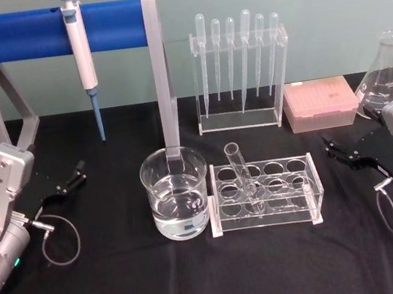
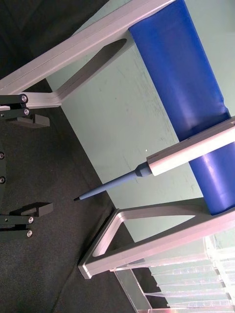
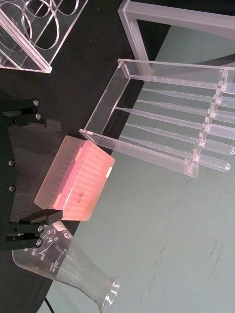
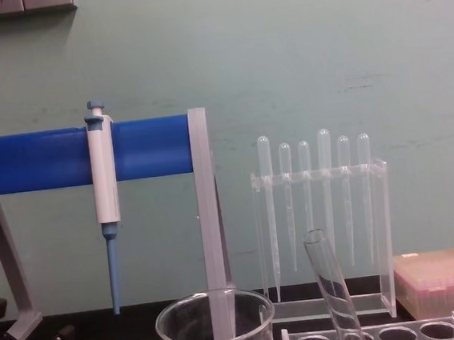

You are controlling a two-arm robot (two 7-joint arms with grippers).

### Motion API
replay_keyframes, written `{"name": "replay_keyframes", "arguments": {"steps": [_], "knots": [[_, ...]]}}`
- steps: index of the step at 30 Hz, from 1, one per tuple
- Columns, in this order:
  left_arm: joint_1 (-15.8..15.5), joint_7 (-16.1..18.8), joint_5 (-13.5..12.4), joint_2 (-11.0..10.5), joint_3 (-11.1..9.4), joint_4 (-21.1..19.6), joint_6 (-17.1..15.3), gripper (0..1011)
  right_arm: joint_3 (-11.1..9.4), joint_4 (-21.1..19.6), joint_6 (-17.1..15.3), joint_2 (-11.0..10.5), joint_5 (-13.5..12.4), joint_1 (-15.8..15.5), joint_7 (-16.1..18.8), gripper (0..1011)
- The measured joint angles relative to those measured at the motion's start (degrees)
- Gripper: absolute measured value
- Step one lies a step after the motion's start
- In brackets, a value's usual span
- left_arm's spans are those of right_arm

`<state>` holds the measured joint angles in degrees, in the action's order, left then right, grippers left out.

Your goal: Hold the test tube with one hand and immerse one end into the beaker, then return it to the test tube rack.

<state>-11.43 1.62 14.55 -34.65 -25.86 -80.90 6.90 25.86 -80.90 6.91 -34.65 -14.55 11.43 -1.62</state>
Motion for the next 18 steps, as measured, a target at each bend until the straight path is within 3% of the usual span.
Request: {"name": "replay_keyframes", "arguments": {"steps": [18], "knots": [[0.0,0.0,0.0,0.0,0.0,0.0,0.0,1000,0.0,0.0,0.0,0.0,0.0,0.0,0.0,1003]]}}
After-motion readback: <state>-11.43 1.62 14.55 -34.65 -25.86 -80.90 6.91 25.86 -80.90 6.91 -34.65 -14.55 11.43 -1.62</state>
